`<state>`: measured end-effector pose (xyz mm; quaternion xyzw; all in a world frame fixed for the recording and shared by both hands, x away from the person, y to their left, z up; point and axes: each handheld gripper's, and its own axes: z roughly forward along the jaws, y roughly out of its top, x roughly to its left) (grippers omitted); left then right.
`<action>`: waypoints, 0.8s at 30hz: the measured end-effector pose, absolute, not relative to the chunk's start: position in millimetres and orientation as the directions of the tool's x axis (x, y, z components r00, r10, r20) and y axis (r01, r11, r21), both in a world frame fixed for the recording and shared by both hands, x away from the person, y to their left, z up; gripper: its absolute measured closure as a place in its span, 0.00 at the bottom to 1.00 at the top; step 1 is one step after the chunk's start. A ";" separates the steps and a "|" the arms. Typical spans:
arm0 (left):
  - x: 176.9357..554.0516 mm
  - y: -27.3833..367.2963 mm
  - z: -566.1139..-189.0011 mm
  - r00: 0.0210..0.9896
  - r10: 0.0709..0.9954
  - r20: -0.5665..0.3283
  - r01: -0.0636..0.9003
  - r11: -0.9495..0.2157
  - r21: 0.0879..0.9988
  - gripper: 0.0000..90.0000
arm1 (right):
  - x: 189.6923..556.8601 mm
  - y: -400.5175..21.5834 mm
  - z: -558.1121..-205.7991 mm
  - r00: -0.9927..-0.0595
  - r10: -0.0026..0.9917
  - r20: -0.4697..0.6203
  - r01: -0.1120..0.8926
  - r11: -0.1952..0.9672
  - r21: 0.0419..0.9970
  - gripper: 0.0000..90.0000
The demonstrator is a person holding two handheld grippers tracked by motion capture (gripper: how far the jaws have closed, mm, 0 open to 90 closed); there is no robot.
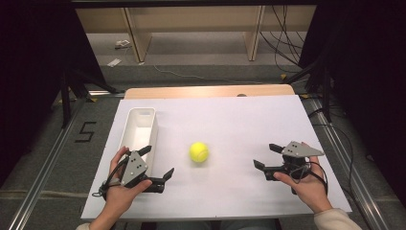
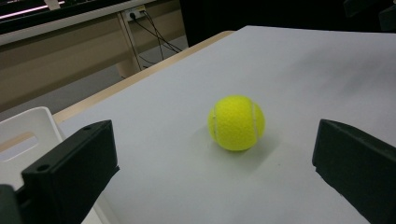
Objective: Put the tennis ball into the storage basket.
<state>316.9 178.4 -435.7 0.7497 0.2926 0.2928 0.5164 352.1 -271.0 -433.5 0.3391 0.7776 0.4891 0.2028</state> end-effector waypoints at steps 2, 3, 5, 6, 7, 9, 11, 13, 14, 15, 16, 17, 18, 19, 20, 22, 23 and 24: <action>316.8 178.4 -435.7 0.657 0.741 0.137 0.136 -0.296 0.946 0.00 | 351.9 -270.7 -433.1 -0.688 0.725 0.016 0.327 0.291 0.899 0.17; 316.6 178.4 -435.7 0.658 0.741 0.137 0.135 -0.295 0.946 0.00 | 351.9 -270.7 -433.1 -0.688 0.725 0.016 0.327 0.291 0.899 0.17; 316.2 178.5 -435.6 0.658 0.741 0.137 0.135 -0.295 0.946 0.00 | 351.6 -270.2 -432.5 -0.689 0.725 0.015 0.327 0.292 0.899 0.17; 316.0 178.6 -435.5 0.658 0.741 0.137 0.135 -0.294 0.946 0.00 | 351.3 -269.9 -432.2 -0.689 0.725 0.014 0.327 0.293 0.898 0.17; 315.8 178.6 -435.4 0.658 0.741 0.136 0.134 -0.293 0.947 0.00 | 351.3 -269.9 -432.2 -0.689 0.725 0.014 0.327 0.293 0.898 0.17; 315.5 179.0 -435.1 0.659 0.740 0.136 0.133 -0.293 0.947 0.00 | 351.6 -268.4 -431.9 -0.691 0.723 0.009 0.319 0.294 0.901 0.17; 315.6 179.1 -435.0 0.659 0.740 0.138 0.131 -0.294 0.947 0.00 | 351.5 -267.9 -431.8 -0.692 0.722 0.009 0.320 0.295 0.901 0.17; 315.5 178.9 -434.9 0.659 0.739 0.139 0.130 -0.295 0.947 0.00 | 351.8 -266.0 -432.0 -0.697 0.717 0.008 0.318 0.298 0.900 0.17; 315.5 178.8 -434.8 0.659 0.739 0.140 0.130 -0.296 0.946 0.00 | 351.9 -264.8 -432.1 -0.698 0.716 0.008 0.317 0.299 0.900 0.17; 315.5 178.9 -434.8 0.659 0.739 0.141 0.129 -0.296 0.946 0.00 | 352.1 -263.9 -432.0 -0.700 0.714 0.008 0.316 0.300 0.900 0.17; 315.6 178.9 -434.9 0.659 0.739 0.140 0.130 -0.295 0.947 0.00 | 352.3 -262.9 -432.0 -0.701 0.713 0.007 0.314 0.301 0.900 0.17; 315.6 178.9 -434.9 0.659 0.739 0.140 0.130 -0.295 0.947 0.00 | 352.4 -262.0 -431.9 -0.702 0.712 0.007 0.315 0.302 0.900 0.17; 315.5 178.9 -434.9 0.659 0.739 0.140 0.130 -0.295 0.947 0.00 | 352.6 -260.9 -431.9 -0.702 0.712 0.010 0.315 0.298 0.901 0.17; 315.4 178.8 -435.0 0.659 0.739 0.138 0.131 -0.294 0.947 0.00 | 353.1 -259.2 -431.5 -0.705 0.709 0.007 0.312 0.301 0.901 0.17; 315.5 178.8 -434.9 0.659 0.739 0.140 0.130 -0.295 0.947 0.00 | 353.1 -259.2 -431.5 -0.705 0.709 0.007 0.312 0.301 0.901 0.17; 315.4 178.6 -434.8 0.659 0.738 0.141 0.128 -0.296 0.947 0.00 | 353.6 -256.9 -431.4 -0.708 0.706 0.007 0.309 0.301 0.902 0.17; 315.3 178.5 -434.8 0.660 0.738 0.142 0.128 -0.296 0.947 0.00 | 354.2 -254.4 -431.6 -0.710 0.704 0.006 0.307 0.303 0.902 0.17; 315.3 178.5 -434.8 0.660 0.738 0.143 0.128 -0.297 0.946 0.00 | 354.2 -254.4 -431.6 -0.710 0.704 0.006 0.307 0.303 0.902 0.17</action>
